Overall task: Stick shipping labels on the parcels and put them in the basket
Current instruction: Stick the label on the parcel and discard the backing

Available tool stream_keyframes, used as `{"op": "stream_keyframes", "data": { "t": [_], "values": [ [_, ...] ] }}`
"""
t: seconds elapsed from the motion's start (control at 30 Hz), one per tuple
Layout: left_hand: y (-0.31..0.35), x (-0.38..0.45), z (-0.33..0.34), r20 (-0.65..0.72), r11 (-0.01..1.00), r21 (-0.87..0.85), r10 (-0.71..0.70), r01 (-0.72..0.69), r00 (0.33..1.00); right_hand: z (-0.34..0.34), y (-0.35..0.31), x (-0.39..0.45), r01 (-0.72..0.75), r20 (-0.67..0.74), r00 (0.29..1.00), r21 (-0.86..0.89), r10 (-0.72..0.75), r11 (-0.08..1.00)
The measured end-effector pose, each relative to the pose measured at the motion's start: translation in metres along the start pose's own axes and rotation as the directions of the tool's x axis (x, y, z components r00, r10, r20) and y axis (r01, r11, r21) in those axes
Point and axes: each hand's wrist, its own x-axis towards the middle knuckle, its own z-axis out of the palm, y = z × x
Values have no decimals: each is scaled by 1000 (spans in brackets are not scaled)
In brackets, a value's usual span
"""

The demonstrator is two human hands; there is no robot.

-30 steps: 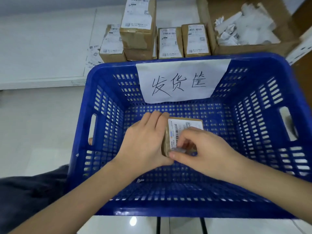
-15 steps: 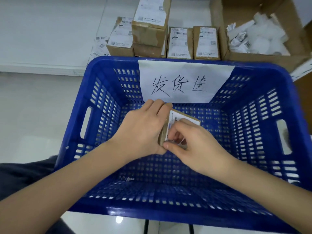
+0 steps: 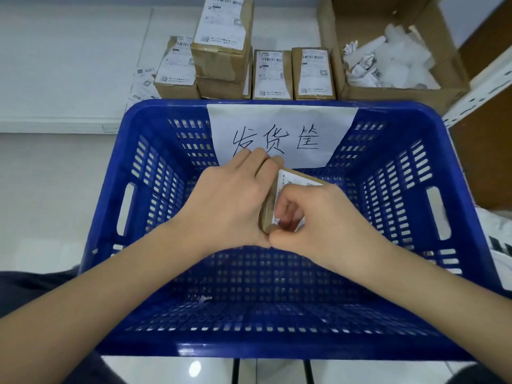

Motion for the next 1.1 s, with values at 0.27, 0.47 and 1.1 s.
{"op": "stream_keyframes", "data": {
  "t": [0.27, 0.47, 1.1],
  "values": [
    [-9, 6, -3, -48, 1000, 28, -12, 13, 999, 1, 4, 4, 146, -95, 983, -111, -156, 983],
    [-15, 6, 4, -82, 999, -5, -47, 47, 996, -2, 3, 7, 105, 17, 994, -340, -106, 935],
    [-6, 4, 7, -101, 946, -274, -206, 172, 973, 4, 13, 12, 380, -22, 880, -568, -475, 730]
  ]
}}
